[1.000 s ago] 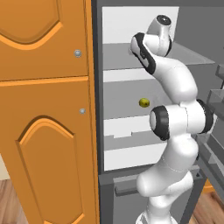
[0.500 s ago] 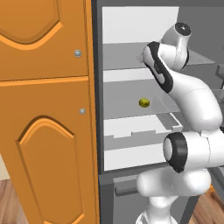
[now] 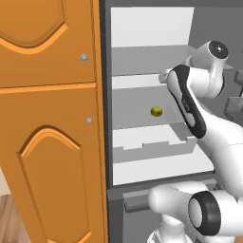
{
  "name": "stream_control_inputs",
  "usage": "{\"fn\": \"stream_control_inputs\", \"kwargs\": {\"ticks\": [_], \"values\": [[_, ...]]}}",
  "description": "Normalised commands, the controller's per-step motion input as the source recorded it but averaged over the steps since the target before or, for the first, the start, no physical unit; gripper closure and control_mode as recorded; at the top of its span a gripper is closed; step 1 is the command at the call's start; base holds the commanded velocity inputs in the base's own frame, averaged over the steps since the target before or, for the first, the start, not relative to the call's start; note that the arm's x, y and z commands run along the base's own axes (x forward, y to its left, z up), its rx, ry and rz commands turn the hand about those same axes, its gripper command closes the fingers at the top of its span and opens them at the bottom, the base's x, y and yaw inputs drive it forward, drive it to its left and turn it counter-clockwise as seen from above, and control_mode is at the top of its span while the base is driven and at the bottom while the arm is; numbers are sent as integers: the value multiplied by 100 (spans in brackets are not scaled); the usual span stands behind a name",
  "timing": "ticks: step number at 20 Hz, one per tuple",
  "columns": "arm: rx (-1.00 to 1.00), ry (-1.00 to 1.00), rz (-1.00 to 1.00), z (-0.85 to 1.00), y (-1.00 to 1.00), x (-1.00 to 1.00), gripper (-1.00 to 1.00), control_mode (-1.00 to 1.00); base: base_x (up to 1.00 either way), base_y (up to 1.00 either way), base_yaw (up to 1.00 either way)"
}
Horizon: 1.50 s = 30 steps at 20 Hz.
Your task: Pick the apple and pear from the fridge and place them inside the tupperware on the counter.
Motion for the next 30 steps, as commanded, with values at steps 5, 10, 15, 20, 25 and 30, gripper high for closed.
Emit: {"fn": "stream_control_inputs", "kwargs": {"ticks": [5, 10, 15, 20, 25, 30], "values": [[0, 4, 0, 0, 0, -94, 100, -100, 0, 0, 0], [0, 5, 0, 0, 0, -60, 100, 100, -11, 0, 0], [0, 0, 0, 0, 0, 0, 100, 100, -45, 2, 0], [0, 0, 0, 0, 0, 0, 100, 100, -48, 6, 0], [0, 0, 0, 0, 0, 0, 100, 100, -54, 9, 0], [0, 0, 0, 0, 0, 0, 100, 100, -78, 9, -2]]}}
